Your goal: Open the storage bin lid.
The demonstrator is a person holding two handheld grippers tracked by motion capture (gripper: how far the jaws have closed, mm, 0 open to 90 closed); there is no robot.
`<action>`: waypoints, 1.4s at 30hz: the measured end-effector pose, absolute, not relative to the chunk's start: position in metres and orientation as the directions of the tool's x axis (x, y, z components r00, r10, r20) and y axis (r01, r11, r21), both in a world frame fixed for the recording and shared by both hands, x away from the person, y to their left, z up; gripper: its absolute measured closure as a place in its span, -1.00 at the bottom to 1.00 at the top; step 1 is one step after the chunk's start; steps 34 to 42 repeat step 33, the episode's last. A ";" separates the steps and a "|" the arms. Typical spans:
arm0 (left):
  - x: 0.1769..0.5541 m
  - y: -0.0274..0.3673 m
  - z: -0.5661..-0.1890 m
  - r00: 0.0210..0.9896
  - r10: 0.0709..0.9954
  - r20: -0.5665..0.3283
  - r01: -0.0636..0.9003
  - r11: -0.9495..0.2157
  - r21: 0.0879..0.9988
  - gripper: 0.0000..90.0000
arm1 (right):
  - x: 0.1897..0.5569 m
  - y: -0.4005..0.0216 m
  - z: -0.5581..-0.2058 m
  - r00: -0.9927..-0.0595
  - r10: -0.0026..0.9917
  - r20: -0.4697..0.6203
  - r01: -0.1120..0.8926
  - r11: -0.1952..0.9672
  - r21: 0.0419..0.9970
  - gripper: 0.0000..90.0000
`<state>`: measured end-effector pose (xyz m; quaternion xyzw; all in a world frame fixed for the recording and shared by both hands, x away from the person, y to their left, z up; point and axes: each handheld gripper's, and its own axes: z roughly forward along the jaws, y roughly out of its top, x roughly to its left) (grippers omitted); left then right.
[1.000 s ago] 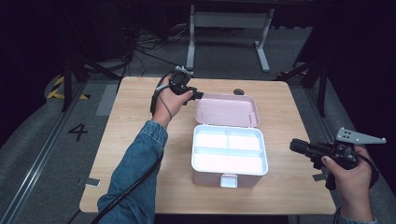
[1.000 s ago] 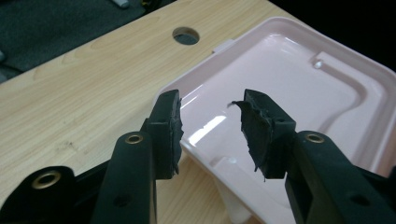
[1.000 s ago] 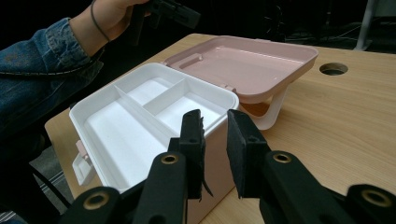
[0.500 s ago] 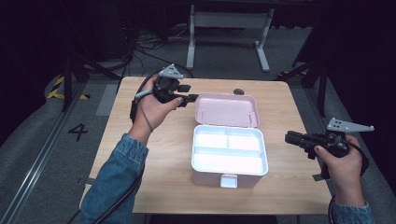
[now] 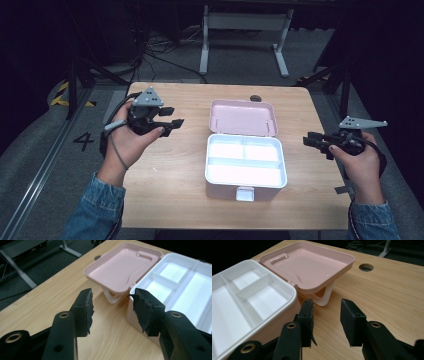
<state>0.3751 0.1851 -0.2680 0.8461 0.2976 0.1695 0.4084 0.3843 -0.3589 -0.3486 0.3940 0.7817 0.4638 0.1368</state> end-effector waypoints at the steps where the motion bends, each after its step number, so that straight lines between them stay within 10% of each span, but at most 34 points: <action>1: 0.375 0.185 -0.268 0.765 0.642 0.044 0.365 -0.489 0.792 0.13 | 0.384 -0.359 -0.349 -0.652 0.743 0.152 0.489 0.259 0.833 0.41; 42: 0.339 0.265 -0.340 0.639 0.770 0.003 0.513 -0.429 0.743 -0.09 | 0.391 -0.376 -0.367 -0.601 0.796 0.077 0.567 0.356 0.743 0.09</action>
